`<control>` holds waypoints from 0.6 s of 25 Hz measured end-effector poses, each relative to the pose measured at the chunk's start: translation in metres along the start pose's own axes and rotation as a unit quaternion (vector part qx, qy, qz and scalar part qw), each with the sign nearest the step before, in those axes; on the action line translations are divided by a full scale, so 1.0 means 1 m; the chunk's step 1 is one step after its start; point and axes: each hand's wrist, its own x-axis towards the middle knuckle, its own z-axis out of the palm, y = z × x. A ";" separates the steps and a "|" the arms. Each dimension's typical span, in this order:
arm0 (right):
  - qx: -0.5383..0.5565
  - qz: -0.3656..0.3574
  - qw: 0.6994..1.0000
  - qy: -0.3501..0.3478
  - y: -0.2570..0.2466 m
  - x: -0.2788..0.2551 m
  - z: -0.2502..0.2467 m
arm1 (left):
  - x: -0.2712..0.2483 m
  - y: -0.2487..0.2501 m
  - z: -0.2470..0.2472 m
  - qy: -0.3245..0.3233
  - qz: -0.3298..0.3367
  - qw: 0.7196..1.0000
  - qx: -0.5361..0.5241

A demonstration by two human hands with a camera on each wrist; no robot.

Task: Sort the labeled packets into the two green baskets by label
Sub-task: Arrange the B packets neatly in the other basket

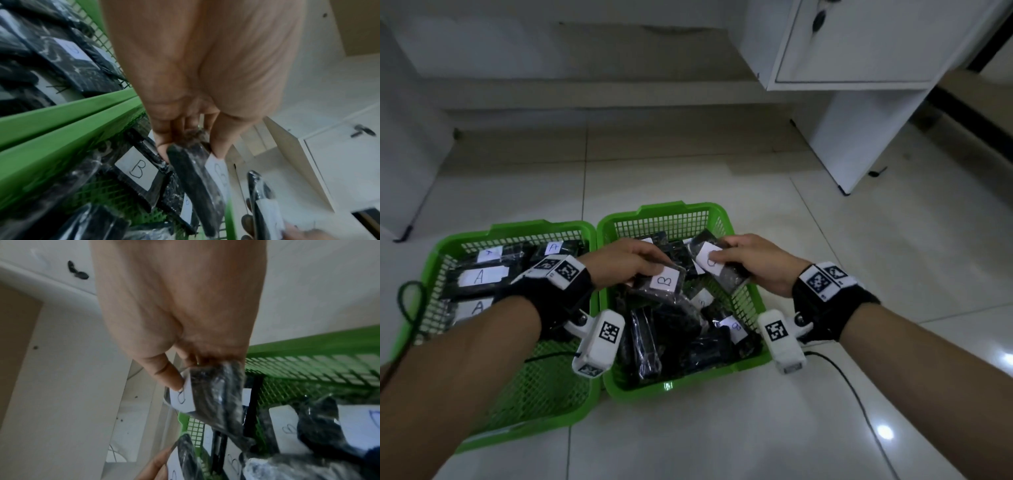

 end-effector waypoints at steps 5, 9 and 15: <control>0.145 0.020 0.984 0.098 0.000 0.009 0.001 | 0.003 -0.006 -0.017 0.163 0.027 0.984 -0.061; 0.234 0.019 0.958 0.163 -0.002 0.023 0.009 | 0.013 -0.015 -0.036 0.206 0.041 0.972 0.106; 0.243 0.027 0.959 0.143 -0.004 0.037 0.017 | 0.026 -0.032 -0.028 0.083 0.078 0.924 0.365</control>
